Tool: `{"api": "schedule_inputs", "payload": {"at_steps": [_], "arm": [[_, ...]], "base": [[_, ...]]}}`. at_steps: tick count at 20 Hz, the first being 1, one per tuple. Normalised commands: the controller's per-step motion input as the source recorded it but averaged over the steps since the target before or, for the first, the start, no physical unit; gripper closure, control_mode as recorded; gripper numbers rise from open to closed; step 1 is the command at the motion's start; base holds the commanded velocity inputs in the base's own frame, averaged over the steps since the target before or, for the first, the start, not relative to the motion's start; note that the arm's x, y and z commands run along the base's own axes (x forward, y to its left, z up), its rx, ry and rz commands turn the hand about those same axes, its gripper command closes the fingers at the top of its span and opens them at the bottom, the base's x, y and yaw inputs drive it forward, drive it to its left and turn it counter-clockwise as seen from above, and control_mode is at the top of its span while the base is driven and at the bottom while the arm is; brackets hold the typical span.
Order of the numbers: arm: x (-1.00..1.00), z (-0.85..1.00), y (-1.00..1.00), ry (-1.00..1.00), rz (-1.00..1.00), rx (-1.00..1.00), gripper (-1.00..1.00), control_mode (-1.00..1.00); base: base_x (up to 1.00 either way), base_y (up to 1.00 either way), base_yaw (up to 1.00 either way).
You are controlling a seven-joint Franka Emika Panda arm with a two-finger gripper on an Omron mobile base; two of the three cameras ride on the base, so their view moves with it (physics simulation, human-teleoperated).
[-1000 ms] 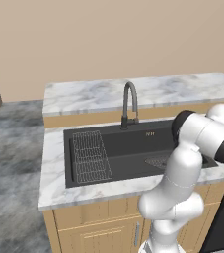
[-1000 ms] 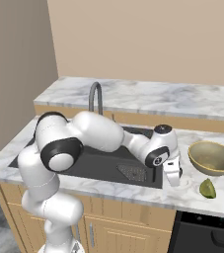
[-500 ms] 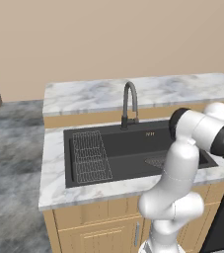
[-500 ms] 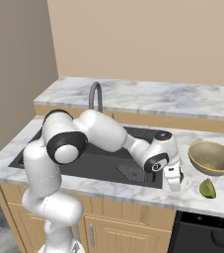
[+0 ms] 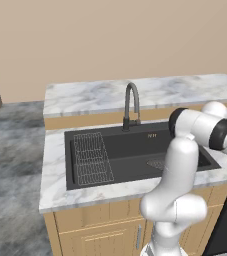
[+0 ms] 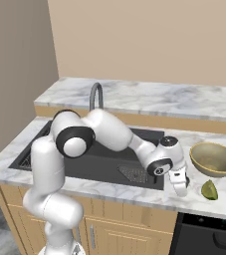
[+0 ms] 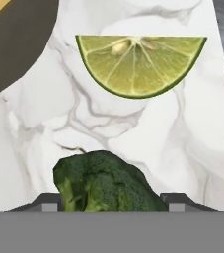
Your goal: Remove the broccoli and lemon wedge from the sink. Then move the bowl and cup from the counter to the sink for washing.
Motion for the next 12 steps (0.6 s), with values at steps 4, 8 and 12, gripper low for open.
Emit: {"api": "schedule_inputs", "payload": {"at_steps": [4, 8, 12], "arm": [[0.11, -0.08, -0.15, 0.0, 0.0, 0.0, 1.0, -1.0], [0.11, -0.06, -0.16, 0.0, 0.0, 0.0, 1.0, -1.0], [0.07, -0.07, -0.17, 0.0, 0.0, 0.0, 1.0, -1.0]], "base": [[0.0, 0.0, 0.0], [0.0, 0.0, 0.0], [0.0, 0.0, 0.0]]}}
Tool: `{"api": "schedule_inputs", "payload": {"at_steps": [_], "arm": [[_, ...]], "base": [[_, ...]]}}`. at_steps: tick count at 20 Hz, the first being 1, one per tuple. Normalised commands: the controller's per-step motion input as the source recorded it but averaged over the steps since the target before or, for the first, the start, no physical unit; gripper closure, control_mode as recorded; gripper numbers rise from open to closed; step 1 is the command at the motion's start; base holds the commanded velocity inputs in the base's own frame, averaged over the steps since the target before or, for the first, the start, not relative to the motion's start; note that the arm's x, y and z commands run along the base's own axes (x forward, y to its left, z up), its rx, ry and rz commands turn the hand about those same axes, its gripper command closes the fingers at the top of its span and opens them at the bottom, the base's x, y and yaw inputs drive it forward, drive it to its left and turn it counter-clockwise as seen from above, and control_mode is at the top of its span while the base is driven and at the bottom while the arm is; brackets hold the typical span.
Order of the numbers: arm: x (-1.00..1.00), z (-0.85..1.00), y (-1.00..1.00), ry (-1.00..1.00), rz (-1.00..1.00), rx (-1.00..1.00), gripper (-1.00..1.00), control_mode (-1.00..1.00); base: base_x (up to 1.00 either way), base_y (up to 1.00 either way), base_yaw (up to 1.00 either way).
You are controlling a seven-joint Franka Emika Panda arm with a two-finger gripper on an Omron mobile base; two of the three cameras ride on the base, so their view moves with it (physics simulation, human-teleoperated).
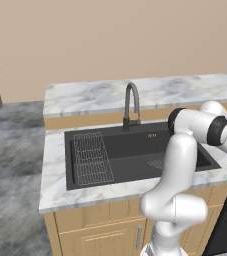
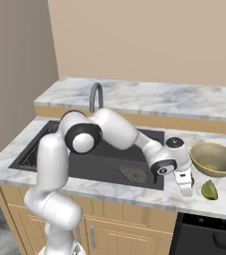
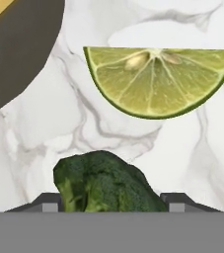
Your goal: Remove the broccoli and lemon wedge from the sink. Then move the bowl and cup from the counter to the sink for washing.
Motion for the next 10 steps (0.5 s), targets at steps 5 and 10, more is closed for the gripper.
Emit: {"api": "schedule_inputs", "payload": {"at_steps": [5, 10], "arm": [[0.11, -0.11, -0.12, 0.0, 0.0, 0.0, 1.0, -1.0], [0.07, -0.15, -0.04, 0.0, 0.0, 0.0, 1.0, -1.0]], "base": [[0.0, 0.0, 0.0], [0.0, 0.0, 0.0]]}}
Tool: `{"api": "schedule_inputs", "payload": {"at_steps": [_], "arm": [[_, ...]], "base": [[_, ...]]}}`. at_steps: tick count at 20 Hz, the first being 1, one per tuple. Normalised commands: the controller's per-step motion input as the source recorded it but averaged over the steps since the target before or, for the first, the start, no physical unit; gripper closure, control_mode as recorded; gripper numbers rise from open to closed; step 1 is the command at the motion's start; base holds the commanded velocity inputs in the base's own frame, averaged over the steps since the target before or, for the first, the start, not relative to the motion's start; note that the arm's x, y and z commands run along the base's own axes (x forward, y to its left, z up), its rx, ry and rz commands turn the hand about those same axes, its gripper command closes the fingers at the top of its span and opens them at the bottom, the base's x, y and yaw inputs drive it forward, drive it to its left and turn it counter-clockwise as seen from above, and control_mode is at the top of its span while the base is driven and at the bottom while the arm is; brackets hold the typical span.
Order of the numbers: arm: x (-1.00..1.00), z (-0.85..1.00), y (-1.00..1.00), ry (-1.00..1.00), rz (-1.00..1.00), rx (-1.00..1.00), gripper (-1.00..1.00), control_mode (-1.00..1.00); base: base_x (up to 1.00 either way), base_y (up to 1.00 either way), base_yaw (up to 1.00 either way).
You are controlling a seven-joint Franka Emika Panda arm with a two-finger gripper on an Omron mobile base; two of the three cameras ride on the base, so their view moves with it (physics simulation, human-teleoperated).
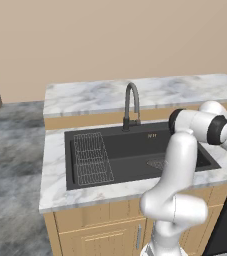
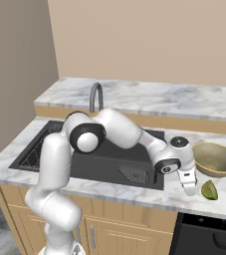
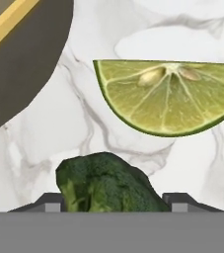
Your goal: Remove the broccoli and lemon wedge from the sink. Then move the bowl and cup from the counter to the sink for washing.
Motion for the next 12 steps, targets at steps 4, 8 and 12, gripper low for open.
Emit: {"api": "schedule_inputs", "payload": {"at_steps": [4, 8, 12], "arm": [[0.02, -0.23, 0.01, 0.0, 0.0, 0.0, 1.0, -1.0], [0.0, -0.27, 0.04, 0.0, 0.0, 0.0, 1.0, -1.0], [0.03, -0.26, 0.01, 0.0, 0.0, 0.0, 1.0, -1.0]], "base": [[0.0, 0.0, 0.0], [0.0, 0.0, 0.0], [0.0, 0.0, 0.0]]}}
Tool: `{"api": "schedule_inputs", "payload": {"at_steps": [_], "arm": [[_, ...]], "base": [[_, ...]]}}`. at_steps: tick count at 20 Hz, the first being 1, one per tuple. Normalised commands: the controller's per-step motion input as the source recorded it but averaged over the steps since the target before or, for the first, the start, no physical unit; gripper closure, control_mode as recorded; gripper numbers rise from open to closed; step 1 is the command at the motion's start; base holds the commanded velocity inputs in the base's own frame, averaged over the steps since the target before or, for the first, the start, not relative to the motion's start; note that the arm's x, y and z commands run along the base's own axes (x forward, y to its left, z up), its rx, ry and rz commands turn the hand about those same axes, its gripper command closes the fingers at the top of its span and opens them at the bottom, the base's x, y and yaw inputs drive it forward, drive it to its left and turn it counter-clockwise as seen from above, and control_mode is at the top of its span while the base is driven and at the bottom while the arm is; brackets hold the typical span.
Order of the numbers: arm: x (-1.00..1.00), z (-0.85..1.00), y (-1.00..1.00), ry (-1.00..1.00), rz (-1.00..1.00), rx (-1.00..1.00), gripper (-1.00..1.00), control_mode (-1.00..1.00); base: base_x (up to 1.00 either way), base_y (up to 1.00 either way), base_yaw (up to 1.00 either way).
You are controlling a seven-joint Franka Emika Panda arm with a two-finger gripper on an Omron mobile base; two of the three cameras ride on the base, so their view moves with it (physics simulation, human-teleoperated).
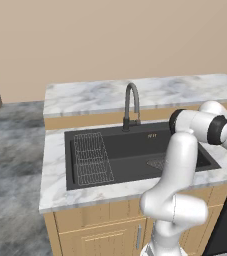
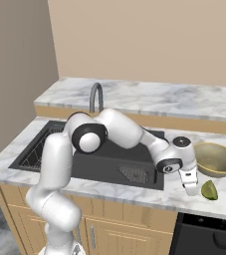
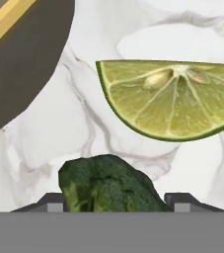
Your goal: Remove the broccoli and lemon wedge from the sink. Then move the bowl and cup from the counter to the sink for washing.
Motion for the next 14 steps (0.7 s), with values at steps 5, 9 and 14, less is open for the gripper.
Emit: {"api": "schedule_inputs", "payload": {"at_steps": [5, 9, 14], "arm": [[0.01, -0.26, 0.02, 0.0, 0.0, 0.0, 1.0, -1.0], [0.0, -0.27, 0.04, 0.0, 0.0, 0.0, -1.0, -1.0], [-0.01, -0.24, 0.06, 0.0, 0.0, 0.0, -1.0, -1.0]], "base": [[0.0, 0.0, 0.0], [0.0, 0.0, 0.0], [0.0, 0.0, 0.0]]}}
